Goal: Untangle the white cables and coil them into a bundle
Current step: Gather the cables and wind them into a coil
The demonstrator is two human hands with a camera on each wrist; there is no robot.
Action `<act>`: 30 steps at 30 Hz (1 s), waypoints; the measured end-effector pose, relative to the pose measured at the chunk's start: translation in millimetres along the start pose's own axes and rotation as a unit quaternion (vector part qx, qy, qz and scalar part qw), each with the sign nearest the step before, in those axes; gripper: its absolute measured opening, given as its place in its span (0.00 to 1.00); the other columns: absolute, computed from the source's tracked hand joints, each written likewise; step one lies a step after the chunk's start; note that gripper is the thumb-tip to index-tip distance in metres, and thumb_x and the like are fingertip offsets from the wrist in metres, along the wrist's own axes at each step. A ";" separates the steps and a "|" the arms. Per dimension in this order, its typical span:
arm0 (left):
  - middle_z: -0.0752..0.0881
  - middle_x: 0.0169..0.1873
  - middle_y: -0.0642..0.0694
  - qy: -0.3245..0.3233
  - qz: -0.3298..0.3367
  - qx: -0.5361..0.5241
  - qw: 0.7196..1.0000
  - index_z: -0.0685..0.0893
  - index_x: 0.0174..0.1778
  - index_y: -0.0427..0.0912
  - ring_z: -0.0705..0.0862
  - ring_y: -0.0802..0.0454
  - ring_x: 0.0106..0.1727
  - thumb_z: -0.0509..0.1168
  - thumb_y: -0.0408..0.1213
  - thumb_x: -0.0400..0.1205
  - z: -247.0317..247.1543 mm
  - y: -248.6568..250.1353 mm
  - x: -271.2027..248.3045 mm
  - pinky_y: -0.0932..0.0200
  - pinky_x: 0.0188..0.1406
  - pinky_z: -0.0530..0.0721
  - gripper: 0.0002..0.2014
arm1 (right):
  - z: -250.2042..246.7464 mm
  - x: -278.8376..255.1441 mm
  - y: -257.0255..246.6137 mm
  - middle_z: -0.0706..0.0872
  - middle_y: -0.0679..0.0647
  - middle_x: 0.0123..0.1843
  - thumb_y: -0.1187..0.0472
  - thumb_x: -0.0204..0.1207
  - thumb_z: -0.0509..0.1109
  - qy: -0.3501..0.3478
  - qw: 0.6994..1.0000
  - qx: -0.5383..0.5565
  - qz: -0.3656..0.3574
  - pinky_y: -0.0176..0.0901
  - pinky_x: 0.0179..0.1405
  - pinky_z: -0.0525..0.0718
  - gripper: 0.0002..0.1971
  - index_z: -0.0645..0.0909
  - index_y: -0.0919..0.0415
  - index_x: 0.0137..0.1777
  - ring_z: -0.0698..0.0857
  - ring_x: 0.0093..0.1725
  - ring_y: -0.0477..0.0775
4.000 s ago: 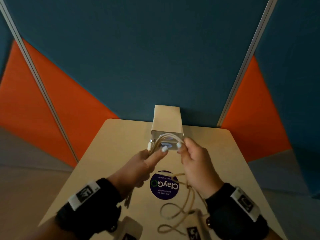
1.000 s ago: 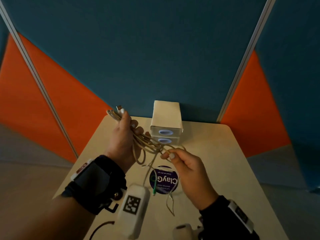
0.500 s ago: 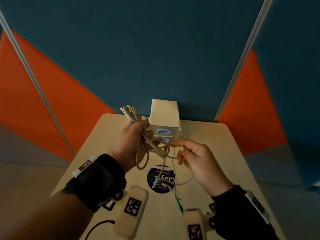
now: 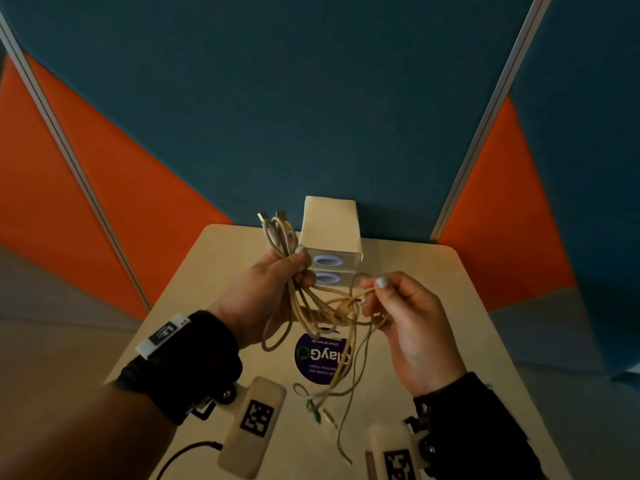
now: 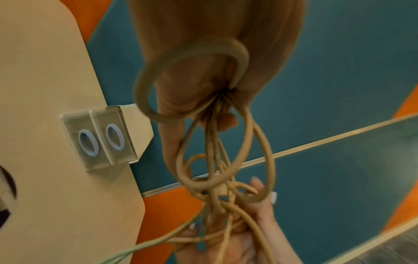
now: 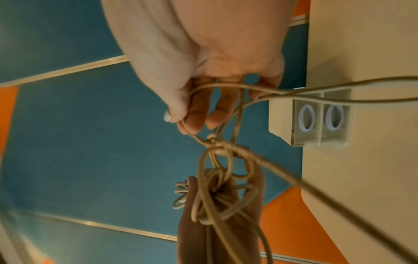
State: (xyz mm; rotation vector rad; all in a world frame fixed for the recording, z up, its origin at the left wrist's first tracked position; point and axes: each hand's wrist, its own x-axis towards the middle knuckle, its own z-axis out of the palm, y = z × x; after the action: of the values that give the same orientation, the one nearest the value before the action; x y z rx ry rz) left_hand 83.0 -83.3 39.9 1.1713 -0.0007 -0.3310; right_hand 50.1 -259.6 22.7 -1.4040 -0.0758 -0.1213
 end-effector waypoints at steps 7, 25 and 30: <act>0.77 0.30 0.49 -0.017 0.009 -0.019 1.000 0.74 0.43 0.45 0.76 0.55 0.30 0.52 0.40 0.87 -3.2 0.7 -3.0 0.49 0.32 0.81 0.09 | -4.2 1.6 4.9 0.90 0.53 0.33 0.70 0.76 0.65 0.004 0.999 -0.030 0.009 0.35 0.33 0.82 0.10 0.87 0.60 0.41 0.86 0.34 0.47; 0.75 0.31 0.50 0.104 0.192 -0.051 0.975 0.71 0.46 0.48 0.84 0.53 0.32 0.50 0.39 0.88 -38.6 21.7 12.4 0.61 0.33 0.83 0.07 | -58.3 8.8 -1.0 0.82 0.52 0.36 0.73 0.81 0.55 0.038 0.999 0.019 0.019 0.37 0.24 0.68 0.18 0.84 0.54 0.49 0.67 0.23 0.44; 0.74 0.25 0.52 0.109 0.225 -0.167 0.954 0.70 0.47 0.50 0.78 0.56 0.25 0.53 0.43 0.87 -55.3 35.5 17.4 0.50 0.42 0.87 0.04 | -66.6 4.9 29.9 0.78 0.55 0.38 0.75 0.79 0.51 0.097 0.990 -0.032 0.098 0.41 0.24 0.69 0.19 0.80 0.57 0.52 0.68 0.24 0.45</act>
State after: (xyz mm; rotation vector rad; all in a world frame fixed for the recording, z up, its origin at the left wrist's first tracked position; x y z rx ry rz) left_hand 118.0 -25.5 47.2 0.8351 -0.0185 0.1973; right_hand 57.5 -320.6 -16.9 -1.4495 0.2292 -0.0978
